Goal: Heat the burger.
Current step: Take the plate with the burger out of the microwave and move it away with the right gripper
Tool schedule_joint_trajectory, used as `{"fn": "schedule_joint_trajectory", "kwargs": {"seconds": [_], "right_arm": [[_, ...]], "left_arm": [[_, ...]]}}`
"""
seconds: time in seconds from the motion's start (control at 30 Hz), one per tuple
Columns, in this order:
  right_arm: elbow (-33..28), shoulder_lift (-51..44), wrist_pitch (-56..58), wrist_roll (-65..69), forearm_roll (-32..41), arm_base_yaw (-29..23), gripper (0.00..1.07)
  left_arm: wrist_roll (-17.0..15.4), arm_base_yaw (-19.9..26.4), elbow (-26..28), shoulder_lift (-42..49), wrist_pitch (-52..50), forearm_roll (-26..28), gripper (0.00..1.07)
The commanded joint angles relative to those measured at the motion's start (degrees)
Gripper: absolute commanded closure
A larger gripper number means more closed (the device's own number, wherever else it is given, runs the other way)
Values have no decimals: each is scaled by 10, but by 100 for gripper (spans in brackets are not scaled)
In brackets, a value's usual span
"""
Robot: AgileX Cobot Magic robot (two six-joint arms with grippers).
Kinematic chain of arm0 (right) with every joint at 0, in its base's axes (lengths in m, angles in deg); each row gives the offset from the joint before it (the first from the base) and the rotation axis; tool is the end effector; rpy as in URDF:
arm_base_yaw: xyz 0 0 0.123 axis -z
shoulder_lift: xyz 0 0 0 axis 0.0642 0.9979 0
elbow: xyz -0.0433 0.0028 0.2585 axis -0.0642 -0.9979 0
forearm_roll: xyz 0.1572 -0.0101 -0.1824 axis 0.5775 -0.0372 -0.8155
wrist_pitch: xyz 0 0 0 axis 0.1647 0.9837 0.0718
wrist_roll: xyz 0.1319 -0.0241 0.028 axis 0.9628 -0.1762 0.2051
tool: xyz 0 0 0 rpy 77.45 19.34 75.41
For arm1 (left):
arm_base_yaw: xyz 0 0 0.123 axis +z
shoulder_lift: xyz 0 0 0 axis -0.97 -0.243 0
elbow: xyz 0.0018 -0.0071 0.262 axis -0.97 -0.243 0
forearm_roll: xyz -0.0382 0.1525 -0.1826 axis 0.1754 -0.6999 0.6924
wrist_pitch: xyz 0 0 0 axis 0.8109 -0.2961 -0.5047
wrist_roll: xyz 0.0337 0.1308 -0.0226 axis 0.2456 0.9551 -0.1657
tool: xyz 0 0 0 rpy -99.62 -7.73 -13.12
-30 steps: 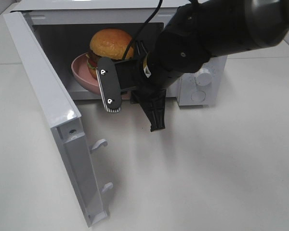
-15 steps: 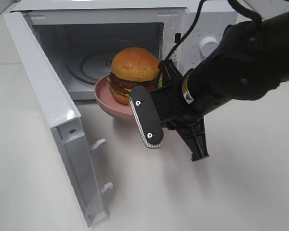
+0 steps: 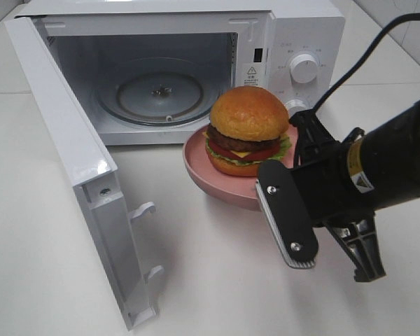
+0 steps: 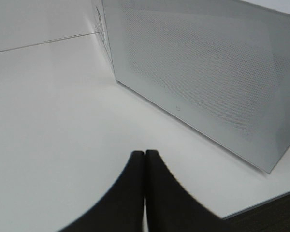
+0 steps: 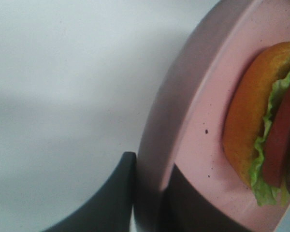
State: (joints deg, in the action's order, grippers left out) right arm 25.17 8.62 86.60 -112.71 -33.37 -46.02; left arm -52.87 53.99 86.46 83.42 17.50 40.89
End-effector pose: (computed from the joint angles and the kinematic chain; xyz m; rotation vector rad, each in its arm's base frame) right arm 0.2166 0.1695 0.1427 -2.1292 1.4562 -0.3873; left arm 0.0493 -0.0121 0.2524 0.3583 1.9973 -0.1859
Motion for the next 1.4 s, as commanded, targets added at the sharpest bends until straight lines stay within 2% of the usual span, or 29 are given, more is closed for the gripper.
{"fn": "schedule_joint_trajectory", "kwargs": {"seconds": [0.03,0.23,0.3,0.57,0.63,0.8,1.07,1.17,1.23,1.27,1.3,1.4], "right_arm": [[-33,-57,0,15,-14,4,107],[-57,-100,20,49,-13,4,107],[-58,-126,72,105,-21,4,107],[-64,-125,105,223,-45,4,107],[-64,-124,113,313,-58,4,107],[-68,-124,149,398,-91,4,107],[-77,-107,189,477,-148,5,107],[-77,-82,193,506,-152,30,107],[-76,-50,177,522,-152,73,107],[-76,-50,177,522,-152,73,107],[-76,-36,150,529,-152,103,107],[-76,-18,120,541,-152,127,107]], "left_arm": [[-2,1,-1,11,-5,4,107],[-2,1,-1,11,-5,4,107],[-2,1,-1,11,-5,4,107],[-2,1,-1,11,-5,4,107],[-2,1,-1,11,-5,4,107],[-2,1,-1,11,-5,4,107],[-2,1,-1,11,-5,4,107],[-2,1,-1,11,-5,4,107],[-2,1,-1,11,-5,4,107],[-2,1,-1,11,-5,4,107],[-2,1,-1,11,-5,4,107],[-2,1,-1,11,-5,4,107]]}}
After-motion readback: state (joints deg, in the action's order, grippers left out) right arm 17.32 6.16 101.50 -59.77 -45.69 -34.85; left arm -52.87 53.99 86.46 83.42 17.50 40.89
